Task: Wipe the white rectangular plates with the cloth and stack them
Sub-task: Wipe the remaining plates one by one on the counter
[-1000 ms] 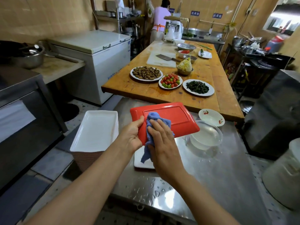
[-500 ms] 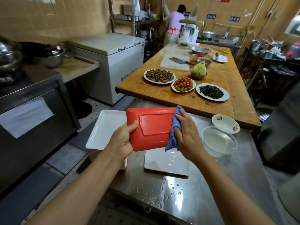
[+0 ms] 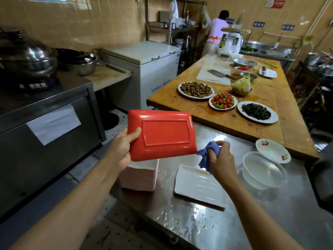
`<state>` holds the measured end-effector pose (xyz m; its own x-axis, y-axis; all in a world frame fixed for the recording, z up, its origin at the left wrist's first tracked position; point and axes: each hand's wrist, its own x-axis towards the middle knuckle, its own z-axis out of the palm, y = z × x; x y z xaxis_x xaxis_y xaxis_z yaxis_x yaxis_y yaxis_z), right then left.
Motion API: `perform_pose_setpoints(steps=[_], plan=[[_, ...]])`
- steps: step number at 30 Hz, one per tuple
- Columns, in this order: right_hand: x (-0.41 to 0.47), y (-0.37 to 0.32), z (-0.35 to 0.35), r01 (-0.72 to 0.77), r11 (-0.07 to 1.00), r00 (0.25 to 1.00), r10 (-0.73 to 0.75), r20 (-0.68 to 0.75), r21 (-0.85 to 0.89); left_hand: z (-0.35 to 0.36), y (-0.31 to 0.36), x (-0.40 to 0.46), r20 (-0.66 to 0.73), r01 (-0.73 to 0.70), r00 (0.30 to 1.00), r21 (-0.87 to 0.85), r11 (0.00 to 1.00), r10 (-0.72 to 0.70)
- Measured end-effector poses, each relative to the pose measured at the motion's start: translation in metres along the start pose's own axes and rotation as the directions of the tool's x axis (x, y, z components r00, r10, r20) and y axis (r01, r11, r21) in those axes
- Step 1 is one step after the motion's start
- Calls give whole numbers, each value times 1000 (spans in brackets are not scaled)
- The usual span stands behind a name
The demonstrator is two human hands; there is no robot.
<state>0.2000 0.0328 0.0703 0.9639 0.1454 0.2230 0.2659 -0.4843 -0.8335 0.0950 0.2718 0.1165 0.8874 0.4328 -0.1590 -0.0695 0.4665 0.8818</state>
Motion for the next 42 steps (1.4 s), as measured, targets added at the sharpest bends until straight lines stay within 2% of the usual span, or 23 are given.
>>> perform_pose_setpoints(steps=[2,3,4,6,8,10,12,14,17,22,31,37,39,42], plan=[[2,-1,6,-51,998,998,50,31,40,-7,12,-1,25,-195,981,216,957,195],[3,-1,10,-78,995,995,74,61,58,-11,18,-2,60,-295,953,399,868,296],[3,-2,13,-100,993,991,94,96,67,-14,22,-2,128,-374,920,571,731,371],[4,-3,20,-125,989,979,112,169,72,-20,25,-2,295,-477,856,769,426,425],[2,-4,27,-134,988,971,117,210,72,-27,21,-2,434,-525,795,842,123,424],[0,-4,31,-126,990,971,110,213,64,-35,13,-3,523,-519,762,846,-124,381],[-2,-2,33,-122,991,970,107,218,56,-42,3,-4,582,-510,737,813,-282,344],[-5,0,34,-133,990,966,117,230,54,-47,-6,-6,627,-522,722,772,-364,293],[-7,4,35,-159,986,960,142,240,54,-53,-23,-7,660,-542,711,734,-410,242],[-9,10,29,-192,979,953,171,251,63,-66,-41,-2,569,-489,788,810,-323,234],[-12,15,22,-253,958,943,214,255,131,-79,-53,16,442,-402,895,857,-322,62],[-15,23,25,-290,943,933,242,266,160,-72,-57,15,382,-337,921,880,-335,79],[-17,28,24,-308,935,928,254,272,177,-62,-59,12,393,-338,911,884,-322,123],[-18,37,18,-324,931,927,277,253,168,-33,-65,4,540,-478,807,835,-271,239]])
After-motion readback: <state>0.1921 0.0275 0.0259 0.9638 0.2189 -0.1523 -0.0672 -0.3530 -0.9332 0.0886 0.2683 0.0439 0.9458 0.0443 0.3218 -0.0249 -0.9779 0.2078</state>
